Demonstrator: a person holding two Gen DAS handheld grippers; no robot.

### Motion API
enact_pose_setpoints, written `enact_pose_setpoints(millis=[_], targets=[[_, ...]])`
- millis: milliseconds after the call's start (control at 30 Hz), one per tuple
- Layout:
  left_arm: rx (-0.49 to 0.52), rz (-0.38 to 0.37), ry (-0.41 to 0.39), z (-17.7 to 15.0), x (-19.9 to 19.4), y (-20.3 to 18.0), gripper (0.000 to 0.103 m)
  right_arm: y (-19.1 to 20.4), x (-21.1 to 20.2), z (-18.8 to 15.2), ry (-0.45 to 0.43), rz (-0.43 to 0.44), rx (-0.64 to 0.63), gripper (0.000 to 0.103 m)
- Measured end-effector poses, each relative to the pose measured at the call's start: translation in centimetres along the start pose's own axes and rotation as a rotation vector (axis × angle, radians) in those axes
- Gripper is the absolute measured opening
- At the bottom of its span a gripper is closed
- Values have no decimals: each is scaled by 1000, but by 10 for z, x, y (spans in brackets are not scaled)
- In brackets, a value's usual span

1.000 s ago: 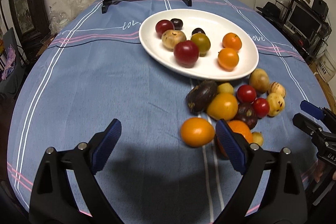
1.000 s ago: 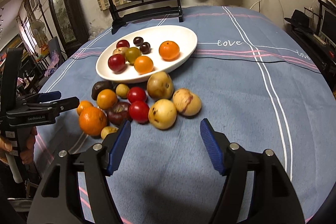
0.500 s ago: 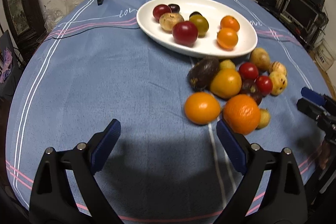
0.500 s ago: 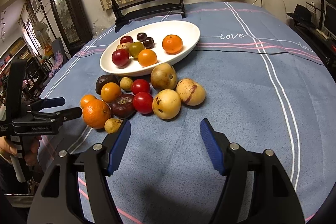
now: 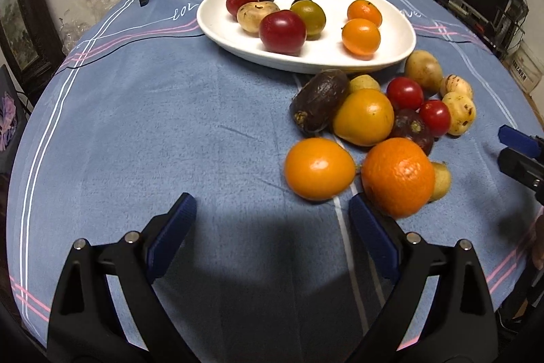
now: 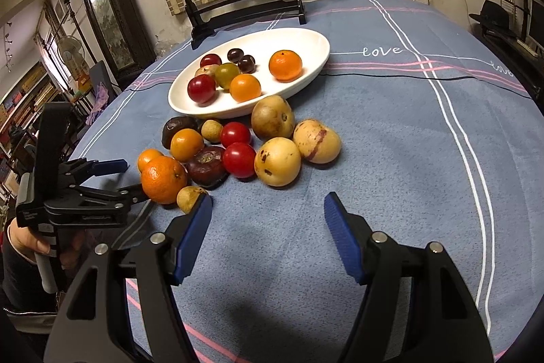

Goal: Organize fruits
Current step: 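Grasp an orange round fruit with the left tool while the right tool grasps a pale yellow fruit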

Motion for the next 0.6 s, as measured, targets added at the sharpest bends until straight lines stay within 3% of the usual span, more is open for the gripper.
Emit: enact_pose_setpoints(millis=[333, 367, 433, 500, 600], targets=[[46, -10, -13, 12, 7, -5, 93, 7, 2, 0, 17, 25, 1, 69], [54, -14, -20, 13, 6, -6, 89, 8, 2, 0, 18, 24, 0, 69], [74, -53, -37, 13, 3, -12, 73, 9, 2, -1, 20, 21, -2, 69], [83, -95, -58, 14, -1, -19, 43, 9, 1, -2, 23, 18, -2, 69], [79, -101, -60, 15, -2, -22, 41, 9, -2, -2, 22, 12, -6, 69]])
Point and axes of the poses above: each gripper's, at about its wrist camera, not at the fingertips, and x roughly the way its jaws point, y to its left, z to its top, the point moved 8 cm from there along x, roughly the way its jaws point, and after that the axes turned 1 degree about y, right-handed, at the moved point
